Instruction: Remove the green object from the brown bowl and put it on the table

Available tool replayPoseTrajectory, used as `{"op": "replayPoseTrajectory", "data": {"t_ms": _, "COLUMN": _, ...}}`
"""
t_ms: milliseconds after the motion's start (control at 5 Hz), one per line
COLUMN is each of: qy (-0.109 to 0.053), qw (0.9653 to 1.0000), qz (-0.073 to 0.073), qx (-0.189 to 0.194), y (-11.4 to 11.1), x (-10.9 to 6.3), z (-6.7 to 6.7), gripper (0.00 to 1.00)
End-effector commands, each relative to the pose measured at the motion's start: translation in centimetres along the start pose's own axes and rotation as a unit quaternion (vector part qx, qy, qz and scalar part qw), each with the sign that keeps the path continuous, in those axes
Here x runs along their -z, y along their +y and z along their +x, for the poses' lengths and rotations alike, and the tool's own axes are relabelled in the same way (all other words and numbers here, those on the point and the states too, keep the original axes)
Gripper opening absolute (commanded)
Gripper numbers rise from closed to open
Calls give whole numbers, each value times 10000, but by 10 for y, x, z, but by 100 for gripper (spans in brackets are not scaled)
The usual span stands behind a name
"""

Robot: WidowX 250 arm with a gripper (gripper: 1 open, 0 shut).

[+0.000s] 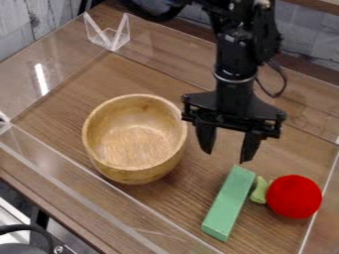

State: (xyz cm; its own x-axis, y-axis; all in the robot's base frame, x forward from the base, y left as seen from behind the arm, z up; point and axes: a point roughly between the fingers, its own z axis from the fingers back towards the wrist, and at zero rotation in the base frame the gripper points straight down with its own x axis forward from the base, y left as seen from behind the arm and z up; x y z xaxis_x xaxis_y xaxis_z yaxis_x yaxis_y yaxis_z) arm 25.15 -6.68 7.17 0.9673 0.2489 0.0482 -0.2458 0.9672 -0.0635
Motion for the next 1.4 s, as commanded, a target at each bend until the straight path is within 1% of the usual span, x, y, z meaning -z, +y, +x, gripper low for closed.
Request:
{"op": "replayPoseTrajectory", "data": {"t_ms": 0, "qy": -101, "qw": 9995, "qz": -32, "qx": 290, "y": 1, "x": 1, "z": 8, "gripper": 100}}
{"op": "replayPoseTrajectory", "data": {"t_ms": 200, "qy": -79, "qw": 9985, "qz": -16, "qx": 535, "y": 8, "x": 4, "z": 12, "gripper": 0}}
{"op": "replayPoseTrajectory", "data": {"t_ms": 400, "qy": -88, "qw": 9999, "qz": 45, "qx": 39, "y": 1, "x": 9, "z": 13, "gripper": 0}}
{"op": "replayPoseTrajectory", "data": {"t_ms": 600, "qy": -48, "qw": 9996, "qz": 35, "qx": 285, "y": -1, "x": 5, "z": 18, "gripper": 100}}
{"op": "replayPoseTrajectory", "data": {"t_ms": 800, "qy": -71, "qw": 9987, "qz": -31, "qx": 507, "y": -1, "x": -6, "z": 25, "gripper": 100}}
{"op": "replayPoseTrajectory", "data": {"t_ms": 1000, "qy": -170, "qw": 9994, "qz": -72, "qx": 305, "y": 3, "x": -18, "z": 31, "gripper": 100}}
{"op": "replayPoseTrajectory", "data": {"t_ms": 1200, "qy": -386, "qw": 9992, "qz": -24, "qx": 50, "y": 19, "x": -28, "z": 42, "gripper": 100}}
